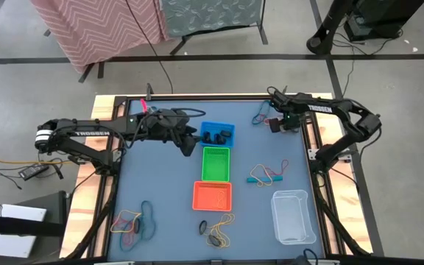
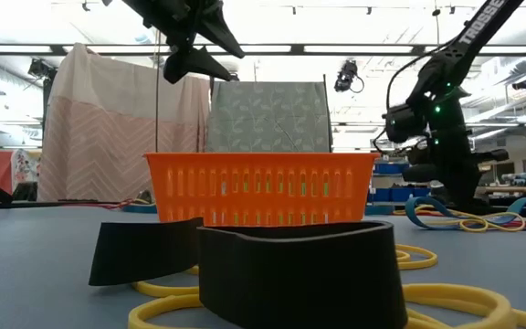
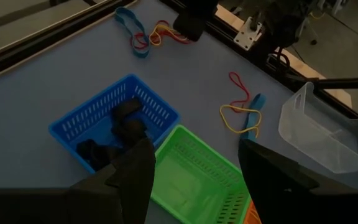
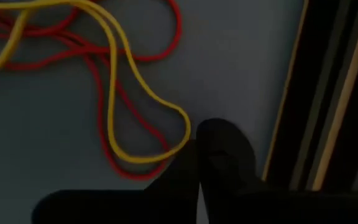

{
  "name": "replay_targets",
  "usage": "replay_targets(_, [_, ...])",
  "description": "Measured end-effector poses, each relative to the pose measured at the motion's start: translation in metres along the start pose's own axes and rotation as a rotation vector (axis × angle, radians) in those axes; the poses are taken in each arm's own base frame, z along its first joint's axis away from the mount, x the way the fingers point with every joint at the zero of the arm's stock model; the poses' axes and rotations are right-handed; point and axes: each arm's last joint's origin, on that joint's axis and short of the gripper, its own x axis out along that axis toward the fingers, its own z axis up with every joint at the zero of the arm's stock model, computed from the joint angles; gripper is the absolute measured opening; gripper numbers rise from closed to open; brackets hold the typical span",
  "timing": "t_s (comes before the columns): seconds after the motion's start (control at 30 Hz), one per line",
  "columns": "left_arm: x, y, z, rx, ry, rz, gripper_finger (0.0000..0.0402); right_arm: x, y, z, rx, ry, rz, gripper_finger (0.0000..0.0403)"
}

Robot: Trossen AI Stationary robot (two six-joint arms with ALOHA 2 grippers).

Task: Sort rubber bands into baskets
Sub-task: Put the black rubber band into the blue bin

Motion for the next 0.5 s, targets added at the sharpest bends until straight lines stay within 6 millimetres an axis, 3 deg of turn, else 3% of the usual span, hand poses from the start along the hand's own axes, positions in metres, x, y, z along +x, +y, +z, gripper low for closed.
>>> replay_targets(0.13, [0.000, 0.000, 0.000, 0.004, 0.000, 0.001, 0.0232, -0.024, -0.002, -0.007, -0.025, -0.089, 0.030, 0.0012])
replay_targets(0.23, [0.000, 0.000, 0.000, 0.007, -0.003, 0.007, 0.0232, -0.055, -0.005, -0.016, -0.016, -0.199, 0.140, 0.0008])
replay_targets(0.37, [0.000, 0.001, 0.000, 0.029, -0.007, 0.015, 0.0232, -0.098, 0.001, -0.034, 0.017, -0.365, 0.459, 0.0007])
replay_targets(0.5, [0.000, 0.001, 0.000, 0.059, -0.008, 0.018, 0.0232, -0.128, 0.024, -0.047, 0.017, -0.481, 0.762, 0.0006])
